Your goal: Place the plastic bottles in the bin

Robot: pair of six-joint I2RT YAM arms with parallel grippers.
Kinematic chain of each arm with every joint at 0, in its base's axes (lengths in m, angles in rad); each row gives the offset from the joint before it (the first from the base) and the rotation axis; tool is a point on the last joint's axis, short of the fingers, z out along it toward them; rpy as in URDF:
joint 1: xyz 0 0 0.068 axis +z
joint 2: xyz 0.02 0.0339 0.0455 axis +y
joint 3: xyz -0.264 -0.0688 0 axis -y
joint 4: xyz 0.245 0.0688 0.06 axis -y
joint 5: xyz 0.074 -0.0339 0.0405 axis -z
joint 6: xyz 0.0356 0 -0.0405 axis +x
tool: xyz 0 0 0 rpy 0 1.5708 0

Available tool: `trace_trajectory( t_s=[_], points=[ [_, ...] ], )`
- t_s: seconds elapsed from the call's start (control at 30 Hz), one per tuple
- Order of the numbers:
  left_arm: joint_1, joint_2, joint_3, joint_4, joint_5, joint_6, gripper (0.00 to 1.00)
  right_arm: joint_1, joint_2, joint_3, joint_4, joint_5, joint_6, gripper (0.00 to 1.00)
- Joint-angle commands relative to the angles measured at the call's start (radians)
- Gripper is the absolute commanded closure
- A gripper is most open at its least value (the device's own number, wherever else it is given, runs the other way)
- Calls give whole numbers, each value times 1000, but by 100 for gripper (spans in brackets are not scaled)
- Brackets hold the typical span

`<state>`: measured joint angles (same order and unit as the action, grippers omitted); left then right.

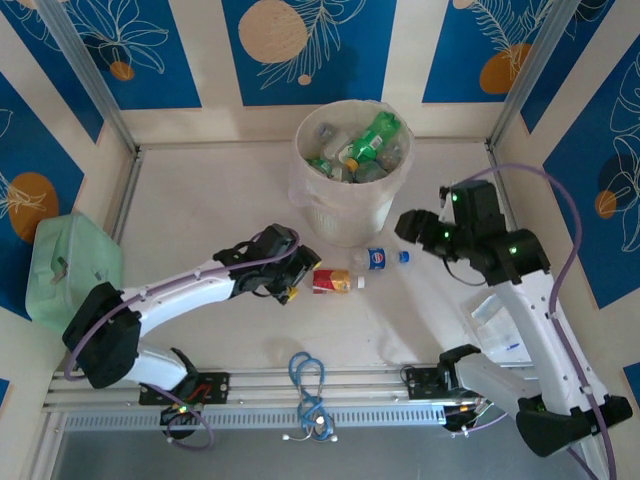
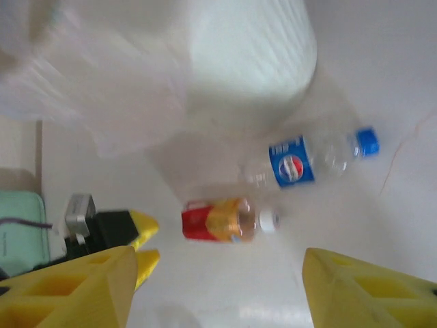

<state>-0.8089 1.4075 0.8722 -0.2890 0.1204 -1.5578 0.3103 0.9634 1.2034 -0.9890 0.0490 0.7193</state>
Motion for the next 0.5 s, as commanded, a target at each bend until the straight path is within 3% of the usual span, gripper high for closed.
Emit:
trace_trajectory(
  t_s=[0.0,0.17,0.47],
  points=[
    [-12,26,4,39,-17,-98,15,5,-24,-158,73,-192,137,42],
    [-26,67,-1,60,2,-137,14,6,-53,-306,163,-250,235,44],
    [-70,197,50,127,9,-272,12,7,-44,-299,142,-224,218,44]
  ],
)
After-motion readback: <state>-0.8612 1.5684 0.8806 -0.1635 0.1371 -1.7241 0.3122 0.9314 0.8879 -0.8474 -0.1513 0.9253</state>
